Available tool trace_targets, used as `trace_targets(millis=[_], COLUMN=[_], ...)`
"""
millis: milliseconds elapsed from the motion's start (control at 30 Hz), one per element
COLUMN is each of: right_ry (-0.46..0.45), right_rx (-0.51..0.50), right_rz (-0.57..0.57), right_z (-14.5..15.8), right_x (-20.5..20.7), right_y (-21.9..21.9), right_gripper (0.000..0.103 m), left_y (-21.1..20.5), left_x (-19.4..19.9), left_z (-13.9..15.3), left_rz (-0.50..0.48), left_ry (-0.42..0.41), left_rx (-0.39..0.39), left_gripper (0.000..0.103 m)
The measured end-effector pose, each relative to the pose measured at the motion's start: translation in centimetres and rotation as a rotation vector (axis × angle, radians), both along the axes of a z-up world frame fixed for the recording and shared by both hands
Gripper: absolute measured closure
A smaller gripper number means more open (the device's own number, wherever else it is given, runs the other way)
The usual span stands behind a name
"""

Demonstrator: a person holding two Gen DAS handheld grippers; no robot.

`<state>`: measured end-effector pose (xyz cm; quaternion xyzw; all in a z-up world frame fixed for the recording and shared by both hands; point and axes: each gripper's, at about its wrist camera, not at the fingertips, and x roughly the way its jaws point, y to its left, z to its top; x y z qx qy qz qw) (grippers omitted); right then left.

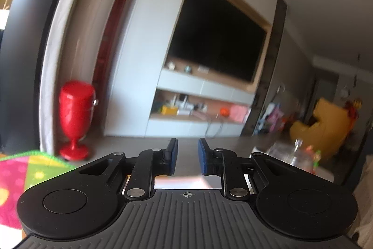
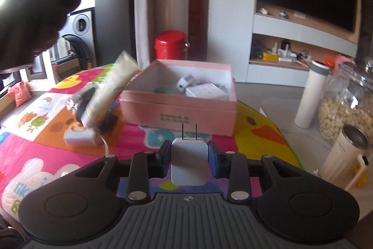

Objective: Organize rigid objects
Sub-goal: 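Carry the cream tube with the left tool while the right tool carries the charger toward the pink box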

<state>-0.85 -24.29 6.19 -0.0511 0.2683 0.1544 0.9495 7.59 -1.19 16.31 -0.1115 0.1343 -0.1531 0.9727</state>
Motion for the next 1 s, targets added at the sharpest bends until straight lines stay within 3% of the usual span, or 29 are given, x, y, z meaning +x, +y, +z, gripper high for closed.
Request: trace_targets(millis=[100,200,300,367,433,500,600,700,833,1000], right_ry=[0.018,0.044,0.079,0.102,0.096,0.083,0.082,0.1,0.14,0.145], right_rx=[0.003,0.011,0.014,0.007,-0.012,-0.025,-0.025,-0.024,-0.004,0.007], right_rz=[-0.012,-0.011,-0.002,0.01,0.016,0.023,0.029,0.031,0.02,0.014], right_z=[-0.5,-1.0,-1.7,-2.2,-2.4,-2.5,-2.6,-3.0,-3.8,-4.4], right_x=[0.1,0.7,1.3,1.4,1.3,0.9,0.6,0.6,1.0,0.9], right_y=[-0.6,-0.7,-0.3,0.2,0.8,0.9,0.6,0.3,0.0,-0.3], right_gripper=[0.071,0.071,0.071,0.071,0.071,0.071,0.071,0.07,0.066,0.066], left_y=[0.3,-0.4,-2.0,-2.8,-2.9,-2.8,-2.7,-4.0,-5.8,-7.6], left_x=[-0.5,-2.2,-3.9,-4.1,-4.0,-3.7,-4.0,-4.6,-5.1,-4.0], left_z=[-1.7,-4.4,-7.8,-9.9,-11.5,-12.5,-13.2,-13.8,-14.2,-15.0], left_rz=[-0.072,-0.173,-0.255,-0.287,-0.332,-0.386,-0.418,-0.402,-0.385,-0.346], left_ry=[0.1,0.186,0.232,0.263,0.323,0.384,0.407,0.42,0.43,0.441], left_rx=[0.054,0.206,0.39,0.472,0.447,0.371,0.301,0.37,0.45,0.476], left_gripper=[0.082,0.082,0.08,0.078,0.079,0.079,0.079,0.078,0.061,0.062])
